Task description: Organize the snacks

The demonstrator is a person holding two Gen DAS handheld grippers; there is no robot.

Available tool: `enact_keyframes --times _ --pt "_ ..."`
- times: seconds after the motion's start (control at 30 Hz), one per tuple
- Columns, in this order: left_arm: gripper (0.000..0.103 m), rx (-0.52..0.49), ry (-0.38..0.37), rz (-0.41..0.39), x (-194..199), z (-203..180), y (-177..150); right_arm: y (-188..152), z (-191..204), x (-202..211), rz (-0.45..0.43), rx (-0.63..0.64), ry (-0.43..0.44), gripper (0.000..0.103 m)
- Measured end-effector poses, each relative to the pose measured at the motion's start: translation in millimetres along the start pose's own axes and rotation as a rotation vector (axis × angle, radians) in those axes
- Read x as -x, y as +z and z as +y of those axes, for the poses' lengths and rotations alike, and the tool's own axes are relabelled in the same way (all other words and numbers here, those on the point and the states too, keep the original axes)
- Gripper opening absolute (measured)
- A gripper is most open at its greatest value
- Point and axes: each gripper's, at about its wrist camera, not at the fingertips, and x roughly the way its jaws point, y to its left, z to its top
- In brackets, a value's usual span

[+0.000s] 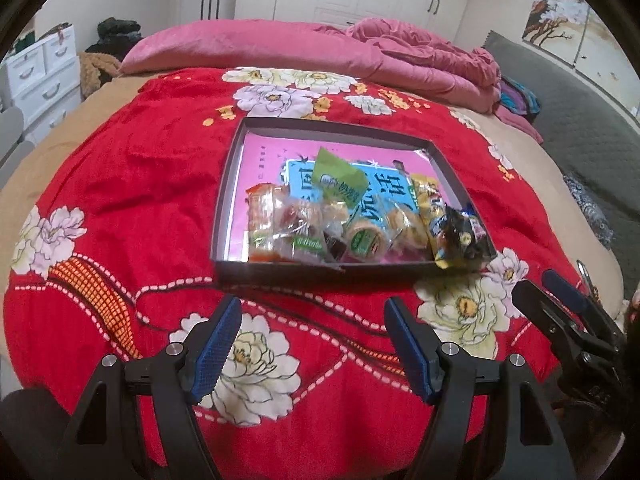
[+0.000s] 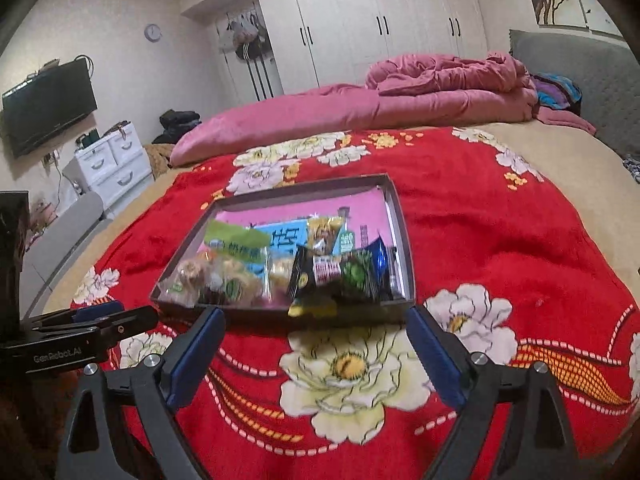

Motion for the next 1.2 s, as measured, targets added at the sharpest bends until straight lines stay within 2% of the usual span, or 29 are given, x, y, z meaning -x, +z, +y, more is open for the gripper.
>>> enact_keyframes --times 0.4,1.2 --pt "0.075 0.002 -0.007 0.035 1 -2 -18 -19 4 7 0.040 -0.003 -0.018 0.092" --pt "0.075 -0.007 0.015 0.029 3 -4 -20 -18 1 8 0.035 -0.010 -0.029 0.092"
